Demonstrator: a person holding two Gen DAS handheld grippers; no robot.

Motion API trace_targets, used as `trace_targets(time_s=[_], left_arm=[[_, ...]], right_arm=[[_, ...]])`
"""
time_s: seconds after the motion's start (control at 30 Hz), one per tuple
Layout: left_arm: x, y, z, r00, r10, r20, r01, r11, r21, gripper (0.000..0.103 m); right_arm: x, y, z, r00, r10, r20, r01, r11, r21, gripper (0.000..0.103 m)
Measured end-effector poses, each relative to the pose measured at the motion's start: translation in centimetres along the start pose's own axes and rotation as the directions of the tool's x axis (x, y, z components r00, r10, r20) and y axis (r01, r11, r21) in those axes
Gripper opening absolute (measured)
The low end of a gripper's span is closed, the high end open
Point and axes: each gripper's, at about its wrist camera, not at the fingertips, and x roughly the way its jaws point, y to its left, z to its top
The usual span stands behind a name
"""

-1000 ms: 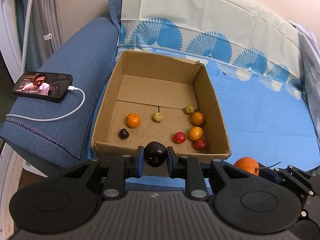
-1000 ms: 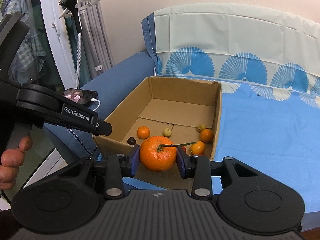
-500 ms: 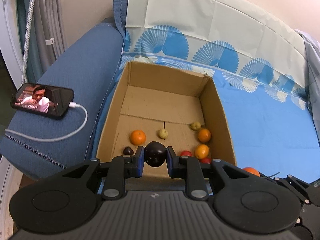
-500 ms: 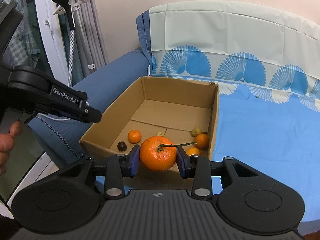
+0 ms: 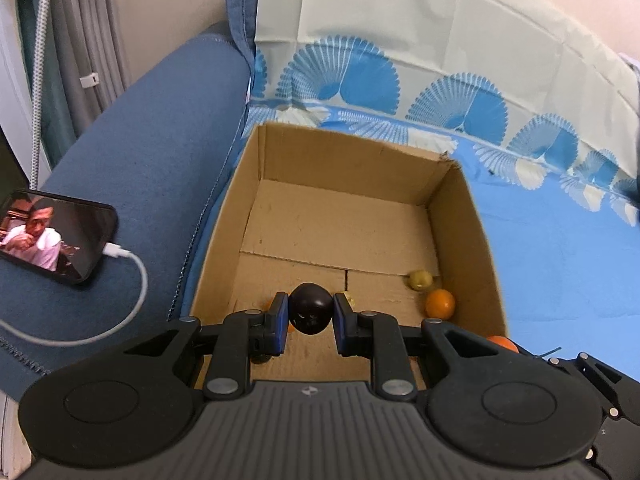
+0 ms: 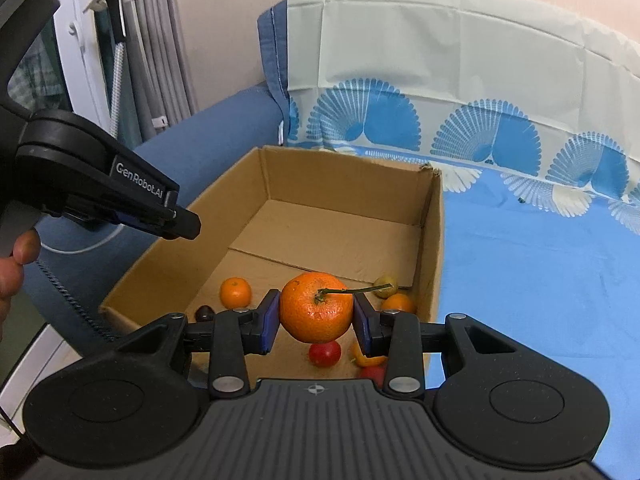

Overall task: Organize fruits
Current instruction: 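Open the left tool over the box while the right tool releases its orange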

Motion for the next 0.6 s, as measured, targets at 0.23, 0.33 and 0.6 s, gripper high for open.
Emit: trace_targets(time_s=[0.23, 0.33, 0.6], left_arm=[[4.5, 0.1, 0.0, 0.997, 0.03, -0.064, -0.029, 0.999, 0.024, 0.025], [6.1, 0.2, -0.2, 0.995, 0.046, -0.087, -0.043, 0.998, 0.036, 0.025], [8.3, -0.1, -0.3, 0.995, 0.07, -0.068, -0.062, 0.992, 0.108, 0.103]], right_arm=[[3.8, -0.4, 0.0, 0.999, -0.009, -0.051, 0.009, 1.0, -0.006, 0.04], [5.0, -0.6, -0.1, 0.997, -0.013, -0.072, 0.012, 1.0, -0.01, 0.04], [7.6, -0.4, 0.4, 0.996, -0.048, -0.077, 0.042, 0.996, -0.073, 0.081]])
